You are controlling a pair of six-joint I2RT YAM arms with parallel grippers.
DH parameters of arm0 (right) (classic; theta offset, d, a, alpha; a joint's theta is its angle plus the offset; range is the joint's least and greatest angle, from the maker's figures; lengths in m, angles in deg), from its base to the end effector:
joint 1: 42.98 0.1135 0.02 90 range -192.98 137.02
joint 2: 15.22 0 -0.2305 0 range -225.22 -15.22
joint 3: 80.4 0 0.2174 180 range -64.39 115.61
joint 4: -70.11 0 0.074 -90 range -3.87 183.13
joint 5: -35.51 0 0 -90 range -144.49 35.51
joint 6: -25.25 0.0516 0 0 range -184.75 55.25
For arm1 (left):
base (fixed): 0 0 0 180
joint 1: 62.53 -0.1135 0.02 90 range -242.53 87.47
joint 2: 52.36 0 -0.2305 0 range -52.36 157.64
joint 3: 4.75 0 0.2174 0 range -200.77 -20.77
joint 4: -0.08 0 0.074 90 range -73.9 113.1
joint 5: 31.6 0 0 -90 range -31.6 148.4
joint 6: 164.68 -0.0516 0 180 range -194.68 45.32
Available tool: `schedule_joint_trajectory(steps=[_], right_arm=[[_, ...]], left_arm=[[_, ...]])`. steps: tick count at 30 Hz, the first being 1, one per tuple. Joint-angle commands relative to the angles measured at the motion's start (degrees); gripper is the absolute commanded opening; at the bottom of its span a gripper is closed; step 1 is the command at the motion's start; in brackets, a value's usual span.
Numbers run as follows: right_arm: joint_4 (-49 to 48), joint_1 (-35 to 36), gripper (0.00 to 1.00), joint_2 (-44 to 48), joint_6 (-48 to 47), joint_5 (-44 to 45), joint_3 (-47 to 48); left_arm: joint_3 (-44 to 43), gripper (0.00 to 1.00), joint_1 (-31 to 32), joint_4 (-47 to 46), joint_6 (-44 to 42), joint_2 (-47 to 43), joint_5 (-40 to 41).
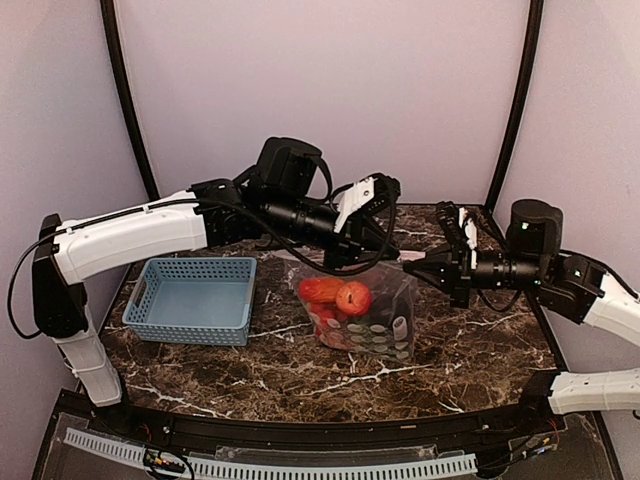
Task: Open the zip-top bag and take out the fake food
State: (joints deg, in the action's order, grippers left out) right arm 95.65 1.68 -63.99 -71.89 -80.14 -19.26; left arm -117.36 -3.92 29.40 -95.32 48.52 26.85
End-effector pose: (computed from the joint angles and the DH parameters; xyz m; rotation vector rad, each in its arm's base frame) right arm 0.1250 0.1549 0.3060 -1.0986 1.5047 0.8628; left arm 0.1795 -0.3460 0.3484 1.5193 1.2168 -0.9631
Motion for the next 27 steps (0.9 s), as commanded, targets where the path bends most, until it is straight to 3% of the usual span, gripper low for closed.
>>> schedule_joint_trajectory(steps=[1, 27], right_arm=[[-2.59, 0.41, 0.00, 2.83, 0.67, 2.59, -0.84], [0.16, -2.34, 0.00, 9.48, 2.74, 13.26, -3.46]], left_arm=[[3.14, 0.04, -2.05, 2.71, -1.00, -3.56, 3.87], [17.59, 0.04, -12.46, 4.66, -0.07, -16.22, 11.02]])
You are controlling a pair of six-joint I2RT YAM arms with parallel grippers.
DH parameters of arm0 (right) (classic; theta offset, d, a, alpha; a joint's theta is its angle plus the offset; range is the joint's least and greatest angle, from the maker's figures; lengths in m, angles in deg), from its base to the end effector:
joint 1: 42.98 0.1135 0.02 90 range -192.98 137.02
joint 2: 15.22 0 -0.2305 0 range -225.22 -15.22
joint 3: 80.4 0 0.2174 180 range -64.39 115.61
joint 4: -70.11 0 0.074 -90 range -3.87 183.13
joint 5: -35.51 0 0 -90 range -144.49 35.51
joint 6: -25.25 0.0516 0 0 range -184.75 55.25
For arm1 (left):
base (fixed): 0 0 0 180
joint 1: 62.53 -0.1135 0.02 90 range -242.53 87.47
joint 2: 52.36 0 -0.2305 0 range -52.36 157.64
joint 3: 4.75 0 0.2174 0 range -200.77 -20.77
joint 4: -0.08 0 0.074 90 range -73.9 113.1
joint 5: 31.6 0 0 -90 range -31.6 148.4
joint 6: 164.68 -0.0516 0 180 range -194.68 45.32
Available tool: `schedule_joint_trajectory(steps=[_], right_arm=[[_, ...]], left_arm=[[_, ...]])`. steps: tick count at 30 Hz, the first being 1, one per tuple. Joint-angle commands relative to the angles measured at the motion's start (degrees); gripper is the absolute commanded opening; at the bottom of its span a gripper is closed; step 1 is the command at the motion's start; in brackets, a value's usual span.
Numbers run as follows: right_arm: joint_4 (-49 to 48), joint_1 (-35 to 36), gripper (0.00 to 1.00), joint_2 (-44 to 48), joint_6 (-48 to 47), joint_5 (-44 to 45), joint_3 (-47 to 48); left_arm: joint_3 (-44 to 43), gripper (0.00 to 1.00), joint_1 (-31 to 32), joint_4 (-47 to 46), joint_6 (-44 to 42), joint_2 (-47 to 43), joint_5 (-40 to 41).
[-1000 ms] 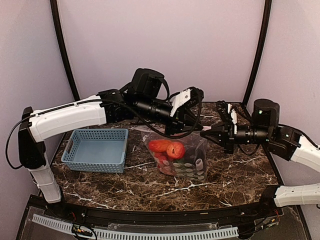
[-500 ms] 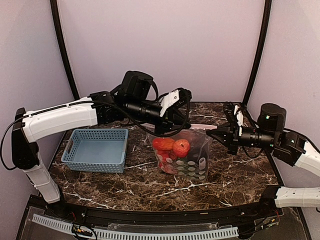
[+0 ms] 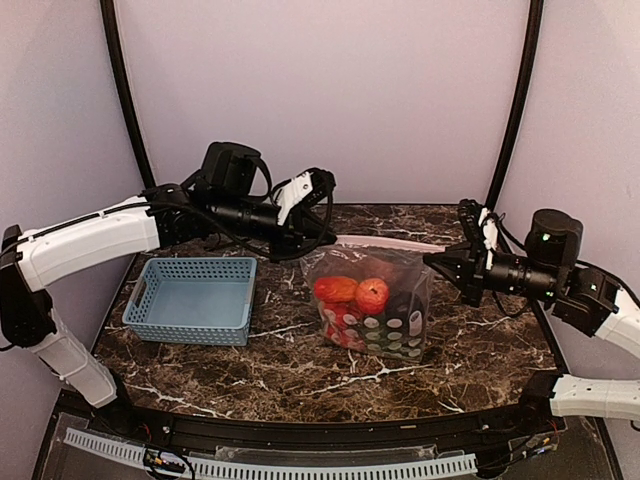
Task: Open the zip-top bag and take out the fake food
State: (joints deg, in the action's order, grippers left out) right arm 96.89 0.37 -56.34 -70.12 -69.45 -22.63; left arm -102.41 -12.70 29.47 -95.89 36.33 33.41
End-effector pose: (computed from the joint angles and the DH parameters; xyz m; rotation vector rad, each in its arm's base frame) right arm 0.1192 0.1309 0.3056 -0.9150 1.5451 0.7079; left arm 0.2044 -0.2759 0.3357 1.3720 1.4073 -0.7507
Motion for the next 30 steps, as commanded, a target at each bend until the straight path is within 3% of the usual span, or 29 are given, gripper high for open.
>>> schedule_joint_trajectory(steps=[1, 12, 22, 26, 30], right_arm=[[-1.02, -1.14, 0.00, 1.89, 1.01, 2.94, -0.17], [-0.43, -2.54, 0.00, 2.81, 1.13, 4.87, -0.10], [-0.91, -3.12, 0.00, 0.74, 0.62, 0.28, 0.37], [-1.58, -3.10, 0.00, -2.87, 0.44, -8.29, 1.48], [-1.75, -3.08, 0.00, -5.18, 0.38, -12.27, 2.35]], left_arm=[[3.40, 0.04, -4.62, 4.75, 0.66, -4.39, 4.26], [7.02, 0.04, -9.40, 6.77, 0.78, -8.26, 4.61], [7.06, 0.09, -11.24, 8.08, 1.08, -8.89, 1.49], [6.64, 0.46, -10.82, 6.15, 2.12, -9.33, -5.08], [7.72, 0.66, -8.53, 3.66, 1.10, -11.17, -5.05]])
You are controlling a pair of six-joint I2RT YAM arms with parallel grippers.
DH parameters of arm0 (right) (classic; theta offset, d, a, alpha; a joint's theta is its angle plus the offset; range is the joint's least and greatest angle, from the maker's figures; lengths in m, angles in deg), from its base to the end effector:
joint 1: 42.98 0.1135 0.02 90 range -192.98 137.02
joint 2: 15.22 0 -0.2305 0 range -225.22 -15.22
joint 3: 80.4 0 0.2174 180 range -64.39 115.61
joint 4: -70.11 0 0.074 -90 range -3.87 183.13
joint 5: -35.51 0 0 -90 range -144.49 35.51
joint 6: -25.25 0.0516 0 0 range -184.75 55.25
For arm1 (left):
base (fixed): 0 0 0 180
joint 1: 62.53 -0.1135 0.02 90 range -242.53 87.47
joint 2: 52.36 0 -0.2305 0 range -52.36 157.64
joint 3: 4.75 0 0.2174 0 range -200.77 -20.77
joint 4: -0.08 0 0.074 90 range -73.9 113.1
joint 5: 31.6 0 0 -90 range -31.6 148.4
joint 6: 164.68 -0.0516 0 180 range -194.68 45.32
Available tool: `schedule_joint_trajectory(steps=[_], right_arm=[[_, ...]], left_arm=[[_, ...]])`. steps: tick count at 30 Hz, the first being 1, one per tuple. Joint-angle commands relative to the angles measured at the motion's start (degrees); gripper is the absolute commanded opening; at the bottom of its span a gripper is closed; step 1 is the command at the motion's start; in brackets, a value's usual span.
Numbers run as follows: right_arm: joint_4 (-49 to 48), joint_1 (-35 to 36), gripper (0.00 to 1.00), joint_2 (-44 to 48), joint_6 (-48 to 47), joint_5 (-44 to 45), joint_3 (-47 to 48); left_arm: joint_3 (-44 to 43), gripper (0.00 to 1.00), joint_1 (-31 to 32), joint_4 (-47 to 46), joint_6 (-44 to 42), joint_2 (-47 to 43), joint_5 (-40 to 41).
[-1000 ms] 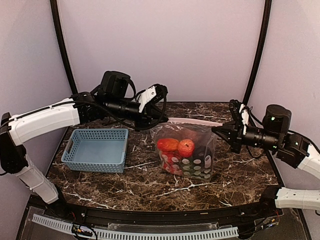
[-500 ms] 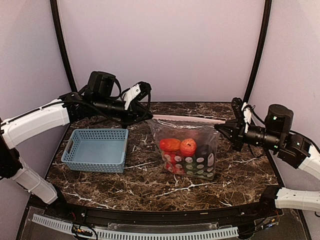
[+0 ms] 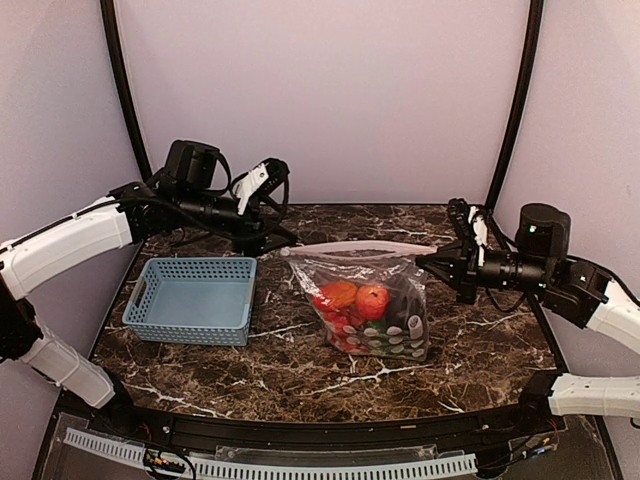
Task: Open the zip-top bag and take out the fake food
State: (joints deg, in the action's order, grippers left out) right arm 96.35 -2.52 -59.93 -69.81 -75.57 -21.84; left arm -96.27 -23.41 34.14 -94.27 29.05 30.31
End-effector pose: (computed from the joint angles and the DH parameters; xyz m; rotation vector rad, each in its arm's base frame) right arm 0.1299 0.1352 0.3015 -0.9544 1.5715 0.7669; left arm 0.2243 -0.2137 0.3311 1.2504 1.5669 -0.7060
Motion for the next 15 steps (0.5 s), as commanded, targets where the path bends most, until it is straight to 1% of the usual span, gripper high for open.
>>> schedule_joint_trajectory(steps=[1, 2, 4, 7, 10, 12, 14, 15], right_arm=[[-1.31, -0.15, 0.00, -1.60, 0.05, -6.65, 1.57], [-1.48, -0.15, 0.00, -1.66, -0.02, -6.95, 1.58], [-1.45, -0.13, 0.00, -1.46, -0.04, -7.40, 1.62], [-1.02, -0.13, 0.00, -1.62, -0.04, -7.76, 1.83], [-0.74, -0.17, 0.00, -1.61, -0.06, -8.44, 1.93], [-0.73, -0.11, 0.00, -1.40, -0.04, -8.71, 1.93], [-0.68, -0.10, 0.00, -1.18, -0.04, -8.94, 1.84], [-0.55, -0.03, 0.00, -1.11, -0.04, -9.02, 1.84]], left_arm=[[1.67, 0.69, 2.58, -1.24, -1.17, -4.02, -1.60], [1.63, 0.72, 3.46, -1.12, -1.46, -4.01, -0.55], [1.22, 0.73, 4.07, -0.79, -1.98, -3.64, 0.42], [-0.13, 0.69, 4.60, 0.42, -2.31, -2.48, -0.96], [-2.93, 0.65, 6.52, 3.03, -3.98, -0.15, -0.56], [-4.16, 0.60, 7.22, 4.36, -4.72, 1.17, -0.12], [-4.92, 0.53, 7.44, 4.66, -4.50, 2.22, 0.22], [-5.33, 0.47, 7.40, 4.60, -4.40, 2.50, 0.32]])
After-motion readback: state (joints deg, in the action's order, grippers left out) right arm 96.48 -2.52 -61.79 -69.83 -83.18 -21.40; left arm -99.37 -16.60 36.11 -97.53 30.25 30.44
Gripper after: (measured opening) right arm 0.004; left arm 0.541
